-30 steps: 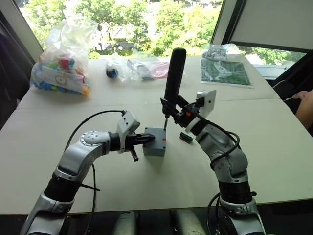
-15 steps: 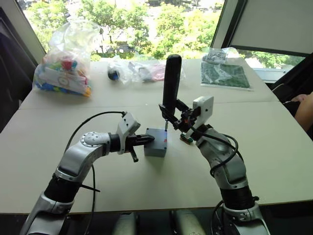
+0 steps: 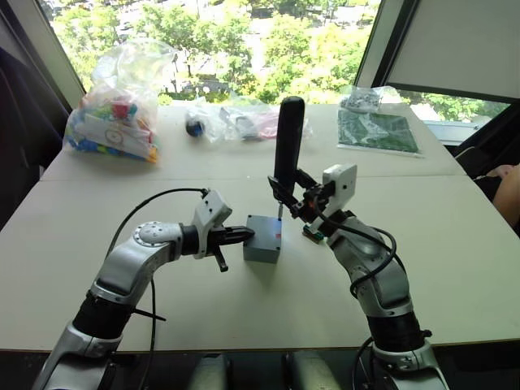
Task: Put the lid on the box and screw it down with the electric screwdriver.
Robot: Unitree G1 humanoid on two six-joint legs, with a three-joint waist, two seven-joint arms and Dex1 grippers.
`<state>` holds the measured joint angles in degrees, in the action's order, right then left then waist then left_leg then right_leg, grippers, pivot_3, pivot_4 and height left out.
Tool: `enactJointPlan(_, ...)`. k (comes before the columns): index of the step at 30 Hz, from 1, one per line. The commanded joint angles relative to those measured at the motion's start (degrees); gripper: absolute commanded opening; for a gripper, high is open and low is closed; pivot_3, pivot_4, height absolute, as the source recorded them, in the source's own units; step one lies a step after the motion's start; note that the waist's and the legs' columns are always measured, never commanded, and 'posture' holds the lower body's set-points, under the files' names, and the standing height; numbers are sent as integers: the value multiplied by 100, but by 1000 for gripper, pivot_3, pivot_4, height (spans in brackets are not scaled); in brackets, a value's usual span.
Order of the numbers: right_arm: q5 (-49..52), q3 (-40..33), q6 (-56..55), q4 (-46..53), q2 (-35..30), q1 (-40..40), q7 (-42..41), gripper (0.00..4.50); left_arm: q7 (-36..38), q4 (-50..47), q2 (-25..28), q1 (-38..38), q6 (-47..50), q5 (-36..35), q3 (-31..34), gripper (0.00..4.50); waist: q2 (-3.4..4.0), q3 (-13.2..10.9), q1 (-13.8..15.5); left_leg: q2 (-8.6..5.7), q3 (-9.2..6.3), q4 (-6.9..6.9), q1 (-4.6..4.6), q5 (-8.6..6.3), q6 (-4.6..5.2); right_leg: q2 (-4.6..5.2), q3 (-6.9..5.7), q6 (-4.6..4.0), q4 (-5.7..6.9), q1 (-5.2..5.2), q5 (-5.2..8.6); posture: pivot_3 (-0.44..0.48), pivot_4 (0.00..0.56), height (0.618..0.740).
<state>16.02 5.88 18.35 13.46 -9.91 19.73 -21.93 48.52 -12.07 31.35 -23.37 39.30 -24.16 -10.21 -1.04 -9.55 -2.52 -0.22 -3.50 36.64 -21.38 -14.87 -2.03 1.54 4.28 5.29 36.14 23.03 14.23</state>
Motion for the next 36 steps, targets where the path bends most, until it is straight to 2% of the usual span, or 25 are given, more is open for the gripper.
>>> enactJointPlan(1, -129, 75, 251, -313, -65, -229, 14, 1850, 35, 20, 29, -9, -57, 71, -5, 0, 0, 0, 1, 0, 0, -1, 0, 0, 0, 1, 0, -4, 0, 0, -2, 0, 150, 740)
enactJointPlan(7, 100, -152, 318, 12, -15, -71, 82, 1850, 40, 83, -18, -8, -122, 109, -43, 0, 0, 0, 5, 0, -1, -3, 0, 0, 0, 2, 0, -12, 0, 1, -7, 0, 150, 740)
enactJointPlan(13, 1098, -975, 1213, 967, -176, 987, 335, 1850, 55, 181, -95, -10, -125, -27, 123, 0, 14, -20, 5, 0, 2, -9, -15, 0, 0, 5, 3, -16, 0, 20, -10, 0, 150, 740)
enactJointPlan(16, 2138, -1992, 2755, 862, -874, 2546, 850, 1850, -7, 507, -293, -193, -363, -145, 422, 0, 61, -62, 10, 1, 2, -5, -43, 1, -1, 13, 7, -17, 6, 50, -14, 0, 150, 740)
enactJointPlan(18, 2406, -2281, 3485, 526, -1440, 2983, 795, 1850, -52, 476, -498, -394, -174, -558, 769, 0, 69, -68, 46, -1, 0, 28, -116, 4, -3, 13, 3, -4, 26, 114, -30, 0, 150, 740)
enactJointPlan(19, 2573, -2445, 4209, 160, -1799, 3176, 767, 1850, -50, 385, -491, -523, 4, -724, 891, 0, 64, -65, 64, -3, -5, 34, -142, 4, -3, 13, -3, 3, 28, 137, -34, 0, 150, 740)
enactJointPlan(20, 2574, -2426, 4715, -147, -2206, 3245, 639, 1850, -3, 302, -437, -637, 223, -878, 965, 0, 56, -61, 80, -3, -17, 35, -152, 3, -1, 12, -21, 8, 23, 139, -37, 0, 150, 740)
enactJointPlan(22, 2402, -2176, 5291, -639, -3014, 3224, 345, 1850, 97, 93, -142, -741, 345, -735, 828, 0, 39, -50, 130, -4, -29, 31, -159, -5, 12, 11, -38, 7, 16, 137, -36, 0, 150, 740)
enactJointPlan(24, 2340, -1941, 5635, -937, -3488, 3182, 133, 1850, 154, -83, 48, -727, 323, -641, 715, 0, 48, -56, 134, -5, -22, 27, -158, -12, 23, 10, -37, 4, 3, 133, -35, 0, 150, 740)
enactJointPlan(27, 2166, -1421, 6108, -1317, -4242, 2934, -243, 1850, 304, -572, 258, -593, 629, -1039, 814, 0, 85, -78, 133, -7, 3, 24, -173, -12, 24, 16, -15, 5, -4, 153, -35, 0, 150, 740)
enactJointPlan(30, 1985, -538, 6206, -1617, -4975, 2340, -966, 1850, 762, -1333, 948, -57, 630, -973, 561, 0, 108, -97, 117, -9, 14, 34, -207, -12, 24, 14, -6, 9, 2, 193, -38, 0, 150, 740)
enactJointPlan(32, 1787, -172, 6057, -1883, -5125, 2194, -1214, 1850, 934, -1578, 1251, 239, 516, -864, 371, 0, 108, -96, 102, -5, 14, 34, -198, -25, 47, 4, -5, 9, 3, 188, -37, 0, 150, 740)
enactJointPlan(36, 1691, -185, 6433, -2801, -4717, 2605, -1288, 1850, 596, -1474, 941, 383, 456, -952, 472, 0, 103, -103, 22, -4, 17, 47, -195, -27, 51, 0, -4, 2, 3, 184, -37, 0, 150, 740)
